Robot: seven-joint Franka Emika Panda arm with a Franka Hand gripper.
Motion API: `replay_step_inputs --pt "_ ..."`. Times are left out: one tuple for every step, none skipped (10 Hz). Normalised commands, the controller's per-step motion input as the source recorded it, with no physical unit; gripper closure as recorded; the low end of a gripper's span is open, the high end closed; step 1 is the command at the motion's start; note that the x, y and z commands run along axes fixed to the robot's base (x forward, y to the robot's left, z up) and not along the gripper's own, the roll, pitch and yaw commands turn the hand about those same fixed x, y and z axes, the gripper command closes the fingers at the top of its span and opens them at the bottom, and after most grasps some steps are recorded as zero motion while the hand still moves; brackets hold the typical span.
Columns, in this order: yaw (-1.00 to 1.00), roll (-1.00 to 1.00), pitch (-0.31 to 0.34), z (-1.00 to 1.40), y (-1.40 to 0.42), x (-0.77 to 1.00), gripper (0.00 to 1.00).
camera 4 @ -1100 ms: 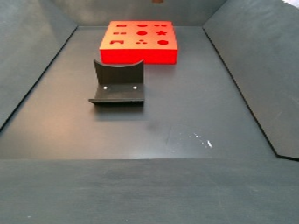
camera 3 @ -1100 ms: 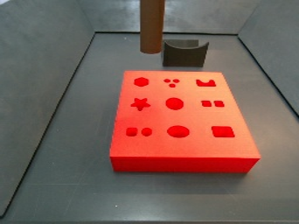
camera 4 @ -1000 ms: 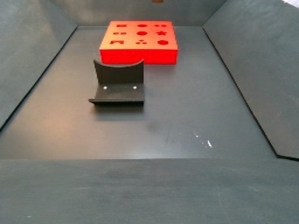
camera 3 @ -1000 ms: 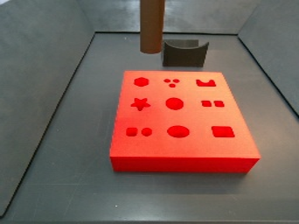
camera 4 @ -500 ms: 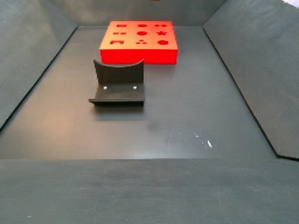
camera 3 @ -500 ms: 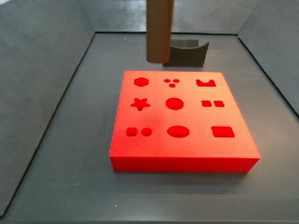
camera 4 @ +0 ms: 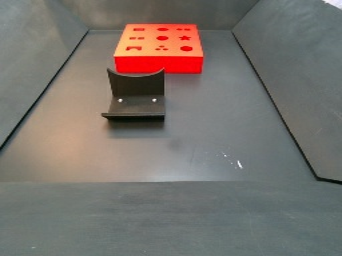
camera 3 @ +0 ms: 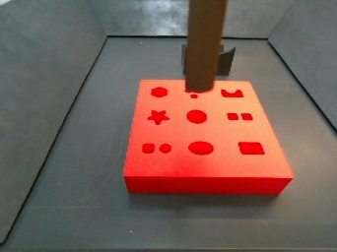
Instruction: Insert the oval object.
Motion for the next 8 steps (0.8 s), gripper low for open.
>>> replay_step_inputs --pt "-0.17 0.00 0.000 -0.23 -0.34 0.60 1.00" --pt "-0.31 -0.20 -0.047 -0.54 -0.09 0.49 1.00" --pt "-0.33 -0.24 -0.064 -0.50 -0.03 0.39 1.00" --pt "0.00 0.00 0.000 -0.10 0.00 0.07 1.00" --pt "0.00 0.02 0.000 0.00 0.00 0.00 1.00" --pt "0.00 0.24 0.010 -0.01 -0.07 0.00 1.00" --pt "0.00 0.37 0.043 -0.01 -0.17 0.06 1.00" --pt "0.00 0.30 0.049 -0.11 -0.18 0.22 1.00"
